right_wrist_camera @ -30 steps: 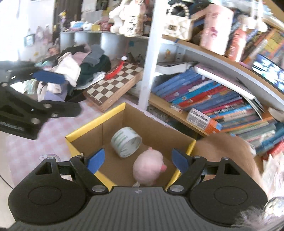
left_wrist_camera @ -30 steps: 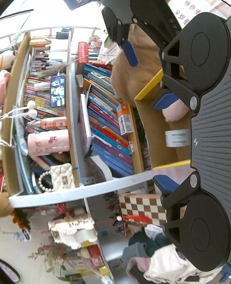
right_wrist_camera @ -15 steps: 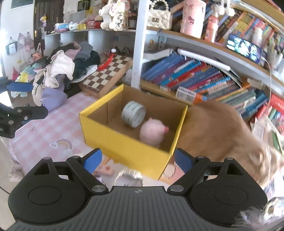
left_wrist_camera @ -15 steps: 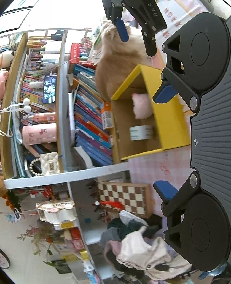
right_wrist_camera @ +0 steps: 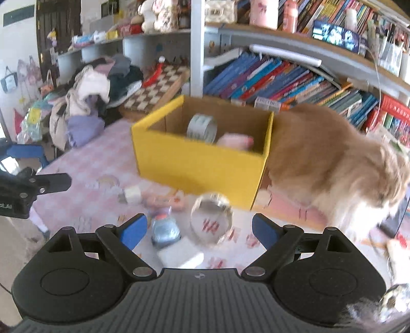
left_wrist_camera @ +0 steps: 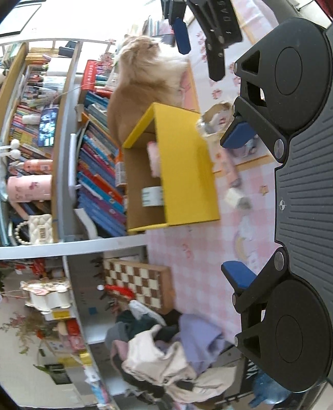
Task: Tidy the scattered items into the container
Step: 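Move both tools back toward the remaining items on the table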
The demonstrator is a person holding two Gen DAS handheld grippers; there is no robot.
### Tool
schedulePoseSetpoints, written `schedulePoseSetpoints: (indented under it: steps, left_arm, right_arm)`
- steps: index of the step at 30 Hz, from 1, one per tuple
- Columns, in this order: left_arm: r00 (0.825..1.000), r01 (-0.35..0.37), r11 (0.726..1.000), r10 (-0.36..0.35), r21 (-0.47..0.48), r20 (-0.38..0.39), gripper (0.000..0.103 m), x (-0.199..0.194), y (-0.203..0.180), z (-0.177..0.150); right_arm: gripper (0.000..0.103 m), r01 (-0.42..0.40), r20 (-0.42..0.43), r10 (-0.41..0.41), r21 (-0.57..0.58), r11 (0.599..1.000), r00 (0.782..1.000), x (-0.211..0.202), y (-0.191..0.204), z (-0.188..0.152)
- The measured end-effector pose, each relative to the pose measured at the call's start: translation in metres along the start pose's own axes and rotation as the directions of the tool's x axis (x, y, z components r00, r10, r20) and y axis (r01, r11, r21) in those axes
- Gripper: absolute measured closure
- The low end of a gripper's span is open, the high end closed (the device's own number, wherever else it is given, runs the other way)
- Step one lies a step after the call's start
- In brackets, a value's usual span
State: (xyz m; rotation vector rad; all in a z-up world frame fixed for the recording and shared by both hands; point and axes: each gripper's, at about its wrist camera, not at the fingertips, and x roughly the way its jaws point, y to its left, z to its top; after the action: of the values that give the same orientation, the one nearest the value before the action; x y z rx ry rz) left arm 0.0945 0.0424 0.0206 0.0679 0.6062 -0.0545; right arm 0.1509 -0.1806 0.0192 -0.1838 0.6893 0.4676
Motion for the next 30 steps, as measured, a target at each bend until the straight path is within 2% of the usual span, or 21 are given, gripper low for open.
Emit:
schedulePoseSetpoints:
  steps: [9, 13, 22, 30]
  left_arm:
    - [0.997, 0.0, 1.0, 0.0, 0.006, -0.078, 0.007, 0.007, -0.011, -0.036]
    - [0.997, 0.022, 1.0, -0.022, -0.009, -0.07, 0.007, 0.007, -0.014, -0.046]
    - [0.99, 0.063, 0.997, -0.056, 0.052, -0.131, 0.007, 0.021, -0.032, -0.06]
    - [0.97, 0.117, 0.993, -0.11, 0.021, -0.217, 0.007, 0.037, -0.031, -0.064]
  right_arm:
    - [0.014, -0.01, -0.072, 0.01, -0.001, 1.0, 0.997, 0.013, 0.024, -0.045]
    - [0.014, 0.02, -0.073, -0.024, -0.047, 0.999, 0.997, 0.016, 0.029, -0.053]
    - [0.018, 0.043, -0.119, -0.042, 0.006, 0.999, 0.992, 0.027, 0.024, -0.068]
    - [0.018, 0.013, -0.152, -0.011, 0.008, 1.0, 0.988, 0.041, 0.021, -0.067]
